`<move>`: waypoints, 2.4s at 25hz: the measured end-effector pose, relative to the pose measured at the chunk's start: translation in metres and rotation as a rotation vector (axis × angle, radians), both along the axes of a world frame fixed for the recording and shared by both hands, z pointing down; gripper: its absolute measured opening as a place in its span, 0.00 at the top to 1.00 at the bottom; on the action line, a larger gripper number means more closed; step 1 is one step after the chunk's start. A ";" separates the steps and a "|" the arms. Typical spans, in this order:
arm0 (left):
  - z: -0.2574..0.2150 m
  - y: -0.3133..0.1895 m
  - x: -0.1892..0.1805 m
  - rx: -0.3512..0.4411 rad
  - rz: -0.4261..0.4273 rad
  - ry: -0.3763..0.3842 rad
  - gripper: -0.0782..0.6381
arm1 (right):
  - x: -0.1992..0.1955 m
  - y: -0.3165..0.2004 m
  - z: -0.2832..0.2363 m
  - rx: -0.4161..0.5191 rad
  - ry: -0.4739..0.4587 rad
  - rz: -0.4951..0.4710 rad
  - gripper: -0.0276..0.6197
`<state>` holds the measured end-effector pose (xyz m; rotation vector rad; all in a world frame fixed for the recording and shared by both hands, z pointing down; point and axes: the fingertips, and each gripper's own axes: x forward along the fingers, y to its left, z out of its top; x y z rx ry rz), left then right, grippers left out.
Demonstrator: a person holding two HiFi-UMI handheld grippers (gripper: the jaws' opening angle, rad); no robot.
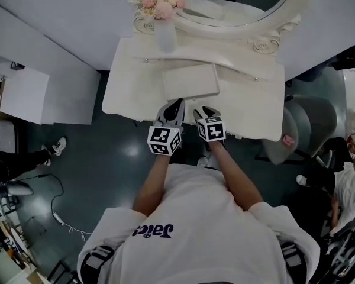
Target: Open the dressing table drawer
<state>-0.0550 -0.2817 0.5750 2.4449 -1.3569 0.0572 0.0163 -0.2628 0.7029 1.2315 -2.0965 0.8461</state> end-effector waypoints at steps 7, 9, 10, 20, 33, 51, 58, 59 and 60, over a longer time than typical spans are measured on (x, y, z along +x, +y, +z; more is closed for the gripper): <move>0.012 -0.012 -0.007 -0.031 0.016 0.002 0.87 | -0.006 -0.013 0.031 -0.052 0.005 0.016 0.69; 0.014 -0.017 -0.009 -0.038 0.018 0.001 0.87 | -0.008 -0.018 0.038 -0.064 0.001 0.020 0.68; 0.016 -0.020 -0.010 -0.041 0.019 0.000 0.87 | -0.010 -0.021 0.041 -0.071 0.000 0.023 0.67; 0.028 -0.042 -0.024 -0.067 0.032 -0.014 0.87 | -0.014 -0.047 0.061 -0.107 0.013 0.084 0.67; 0.036 -0.051 -0.022 -0.095 0.046 -0.005 0.87 | -0.009 -0.055 0.063 -0.127 0.032 0.116 0.73; 0.032 -0.040 -0.020 -0.098 0.029 -0.006 0.87 | -0.016 -0.048 0.058 -0.128 0.026 0.083 0.85; 0.035 -0.029 -0.019 -0.102 0.022 -0.010 0.87 | -0.014 -0.044 0.060 -0.112 0.029 0.082 0.85; 0.035 -0.028 -0.020 -0.102 0.020 -0.009 0.87 | -0.014 -0.043 0.059 -0.111 0.028 0.081 0.85; 0.034 -0.027 -0.020 -0.101 0.018 -0.008 0.87 | -0.014 -0.041 0.059 -0.111 0.027 0.079 0.85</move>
